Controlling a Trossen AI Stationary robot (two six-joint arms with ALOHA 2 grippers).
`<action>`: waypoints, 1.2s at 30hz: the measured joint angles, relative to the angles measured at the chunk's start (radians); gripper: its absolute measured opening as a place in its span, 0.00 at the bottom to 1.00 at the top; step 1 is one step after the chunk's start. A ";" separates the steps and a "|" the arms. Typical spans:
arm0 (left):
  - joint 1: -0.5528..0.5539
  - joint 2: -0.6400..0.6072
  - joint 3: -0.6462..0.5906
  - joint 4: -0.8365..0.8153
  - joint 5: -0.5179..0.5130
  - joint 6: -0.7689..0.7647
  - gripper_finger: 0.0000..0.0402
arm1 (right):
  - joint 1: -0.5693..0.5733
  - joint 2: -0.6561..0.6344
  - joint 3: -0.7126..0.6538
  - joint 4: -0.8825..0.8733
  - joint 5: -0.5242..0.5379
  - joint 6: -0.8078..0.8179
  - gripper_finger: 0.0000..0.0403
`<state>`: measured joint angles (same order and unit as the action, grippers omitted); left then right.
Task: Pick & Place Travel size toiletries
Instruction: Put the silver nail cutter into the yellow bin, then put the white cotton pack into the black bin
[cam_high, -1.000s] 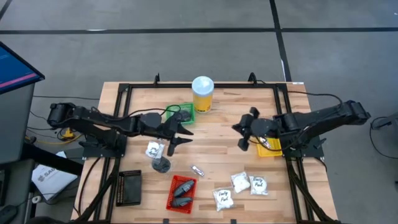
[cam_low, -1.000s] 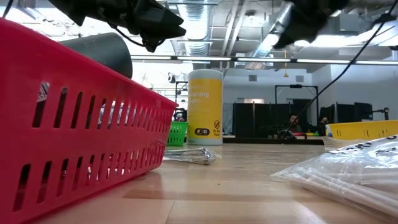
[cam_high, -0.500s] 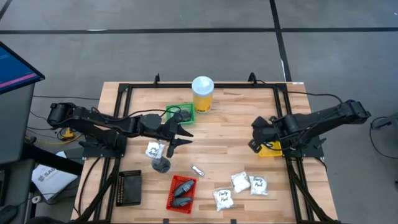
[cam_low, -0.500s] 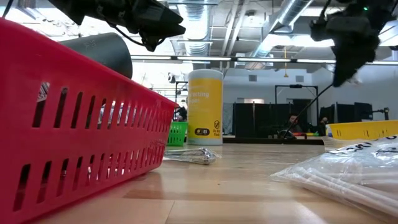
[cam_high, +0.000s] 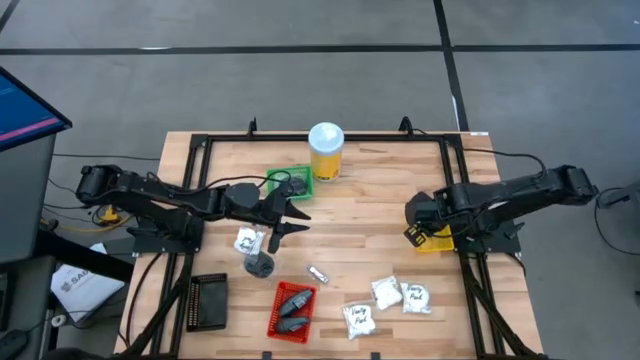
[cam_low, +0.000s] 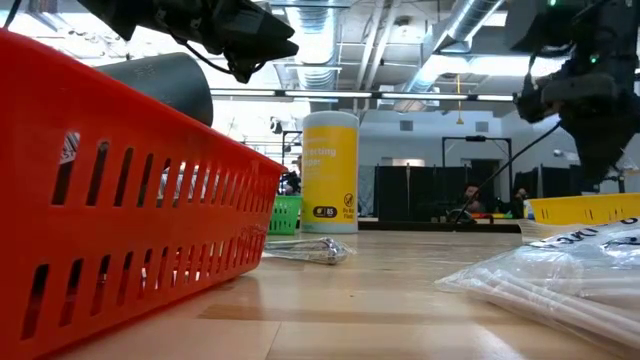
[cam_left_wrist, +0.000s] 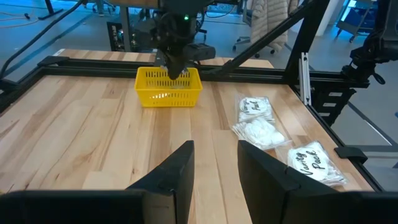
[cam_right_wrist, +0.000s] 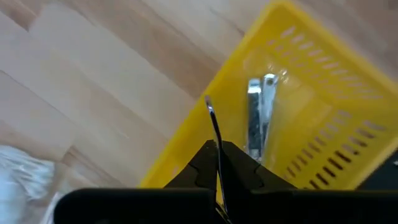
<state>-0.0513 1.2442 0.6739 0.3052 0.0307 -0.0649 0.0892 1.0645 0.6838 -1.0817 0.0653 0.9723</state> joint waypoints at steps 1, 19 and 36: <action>0.000 0.000 0.000 -0.001 0.000 0.000 0.28 | -0.006 0.000 -0.010 -0.001 -0.017 -0.003 0.00; 0.000 0.000 0.000 -0.022 0.000 0.000 0.28 | -0.051 0.003 -0.077 -0.006 -0.066 -0.004 0.13; 0.000 0.000 0.000 -0.073 0.000 0.004 0.28 | -0.047 -0.043 -0.042 -0.018 -0.069 -0.026 0.19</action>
<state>-0.0513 1.2445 0.6735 0.2323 0.0307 -0.0608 0.0420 1.0216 0.6422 -1.0997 -0.0036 0.9459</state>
